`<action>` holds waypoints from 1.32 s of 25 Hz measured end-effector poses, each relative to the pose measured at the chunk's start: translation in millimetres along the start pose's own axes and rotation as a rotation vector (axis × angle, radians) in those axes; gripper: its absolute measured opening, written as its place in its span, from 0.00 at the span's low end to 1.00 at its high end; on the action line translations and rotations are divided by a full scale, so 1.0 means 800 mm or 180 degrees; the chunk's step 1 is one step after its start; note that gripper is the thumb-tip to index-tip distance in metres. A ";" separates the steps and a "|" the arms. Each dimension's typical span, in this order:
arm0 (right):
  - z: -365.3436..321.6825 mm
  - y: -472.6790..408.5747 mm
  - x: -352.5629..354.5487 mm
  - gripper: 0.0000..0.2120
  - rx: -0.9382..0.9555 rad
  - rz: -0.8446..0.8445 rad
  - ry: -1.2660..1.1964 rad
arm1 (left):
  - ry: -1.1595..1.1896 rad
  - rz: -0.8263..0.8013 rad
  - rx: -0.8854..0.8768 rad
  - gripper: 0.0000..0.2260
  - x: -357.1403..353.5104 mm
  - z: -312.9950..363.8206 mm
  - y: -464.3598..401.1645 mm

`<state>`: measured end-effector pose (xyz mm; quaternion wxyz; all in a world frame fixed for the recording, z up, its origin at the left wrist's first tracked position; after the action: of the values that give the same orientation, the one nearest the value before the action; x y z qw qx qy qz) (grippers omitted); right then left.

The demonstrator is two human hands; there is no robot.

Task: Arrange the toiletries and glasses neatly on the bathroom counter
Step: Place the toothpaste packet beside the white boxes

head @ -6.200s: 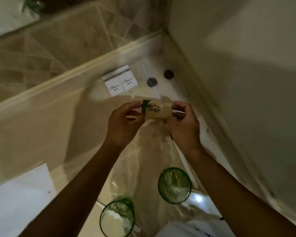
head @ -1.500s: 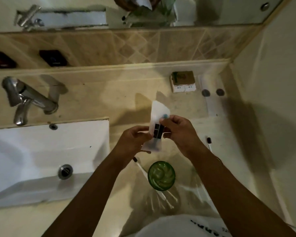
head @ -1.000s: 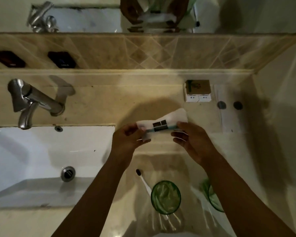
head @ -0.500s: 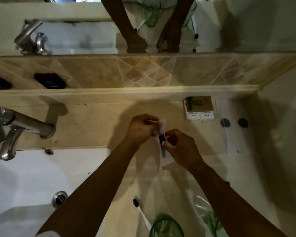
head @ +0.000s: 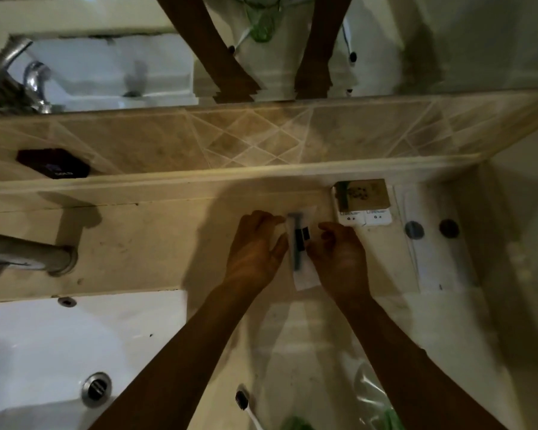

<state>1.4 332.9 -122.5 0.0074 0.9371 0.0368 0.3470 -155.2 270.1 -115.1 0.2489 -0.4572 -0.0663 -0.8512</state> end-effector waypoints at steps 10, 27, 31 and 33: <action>0.015 0.008 -0.004 0.14 0.0870 -0.0338 0.0895 | -0.0720 -0.0745 -0.0941 0.24 -0.032 0.002 0.035; 0.013 0.007 -0.008 0.18 0.1105 -0.0462 0.0932 | -0.0835 -0.0930 -0.1066 0.29 -0.033 0.001 0.029; 0.006 -0.013 -0.014 0.18 0.1121 -0.0482 0.0871 | -0.0685 -0.0973 -0.0896 0.29 -0.036 0.007 0.008; 0.004 -0.019 -0.017 0.18 0.1126 -0.0506 0.0876 | -0.0605 -0.0988 -0.0763 0.30 -0.036 0.007 0.003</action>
<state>-7.8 346.9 -134.0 -0.1347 0.8619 0.1713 0.4579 -137.0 280.6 -135.7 0.0514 -0.5460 -0.0574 -0.8343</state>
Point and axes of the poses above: each hand's wrist, its own y-axis away from the middle knuckle, its own x-axis out of the back of the hand, z = x × y, the point moved 3 cm from there along -y, towards the middle knuckle, and after that the axes turned 12 degrees about z, right-handed, at the moved point
